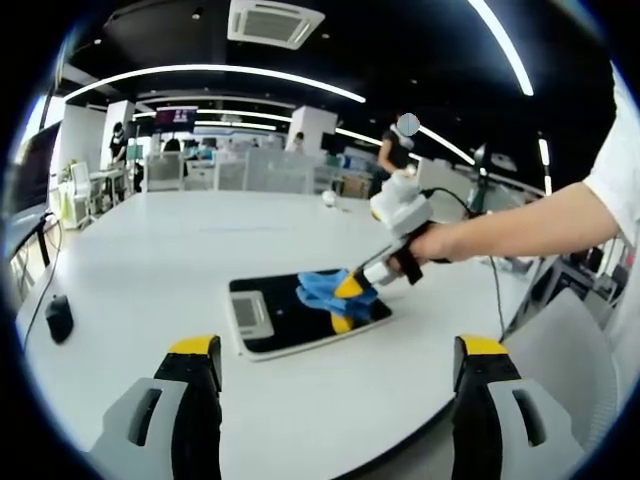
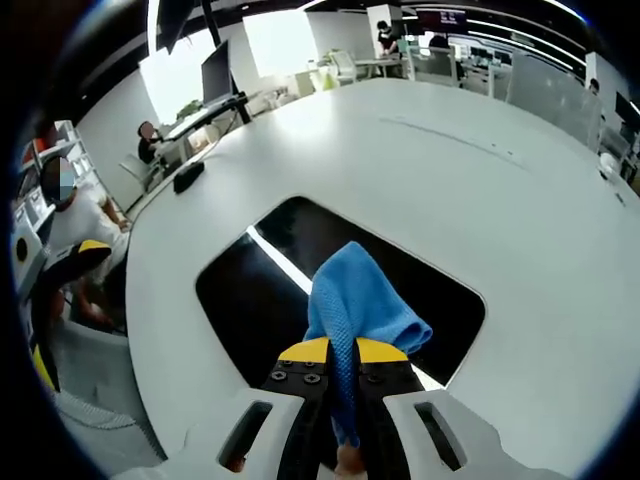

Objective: Wipe the mirror surface with the cleaning cloth until all visible marks leave the cleaned area.

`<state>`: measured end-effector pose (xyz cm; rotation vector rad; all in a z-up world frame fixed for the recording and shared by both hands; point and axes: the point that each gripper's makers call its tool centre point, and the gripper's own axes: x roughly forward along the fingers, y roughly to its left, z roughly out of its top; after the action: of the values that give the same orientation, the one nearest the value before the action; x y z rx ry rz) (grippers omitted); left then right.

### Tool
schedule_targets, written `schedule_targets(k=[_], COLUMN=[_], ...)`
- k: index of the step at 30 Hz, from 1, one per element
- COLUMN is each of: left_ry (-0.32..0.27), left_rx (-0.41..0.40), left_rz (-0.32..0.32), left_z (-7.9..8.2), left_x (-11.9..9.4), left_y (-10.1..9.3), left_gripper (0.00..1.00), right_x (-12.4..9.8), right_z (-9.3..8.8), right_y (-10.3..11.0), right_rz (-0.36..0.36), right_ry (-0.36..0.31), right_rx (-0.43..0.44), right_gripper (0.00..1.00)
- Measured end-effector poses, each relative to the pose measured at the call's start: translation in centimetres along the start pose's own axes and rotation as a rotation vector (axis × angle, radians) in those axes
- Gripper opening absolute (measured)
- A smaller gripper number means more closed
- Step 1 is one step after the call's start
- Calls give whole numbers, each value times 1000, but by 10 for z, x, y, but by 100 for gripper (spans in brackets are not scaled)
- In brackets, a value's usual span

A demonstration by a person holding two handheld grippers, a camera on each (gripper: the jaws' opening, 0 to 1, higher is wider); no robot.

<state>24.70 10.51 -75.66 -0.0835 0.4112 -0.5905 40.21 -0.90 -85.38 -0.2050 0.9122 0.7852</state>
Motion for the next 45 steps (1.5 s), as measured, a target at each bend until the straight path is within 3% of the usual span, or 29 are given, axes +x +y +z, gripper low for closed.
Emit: schedule_targets(k=[17, 23, 45], left_ry=[13, -7, 5], left_rx=[-2, -6, 4], left_rz=[-8, -5, 6], left_z=[-3, 1, -1], left_x=[0, -1, -1], left_y=[-1, -1, 1], left_gripper=[93, 98, 99], right_x=[-8, -10, -21], right_z=[-7, -9, -20], right_y=[-7, -10, -22], right_rz=[-8, -11, -39], right_ry=[-3, -3, -5], right_rx=[9, 16, 41], right_gripper=[3, 3, 3])
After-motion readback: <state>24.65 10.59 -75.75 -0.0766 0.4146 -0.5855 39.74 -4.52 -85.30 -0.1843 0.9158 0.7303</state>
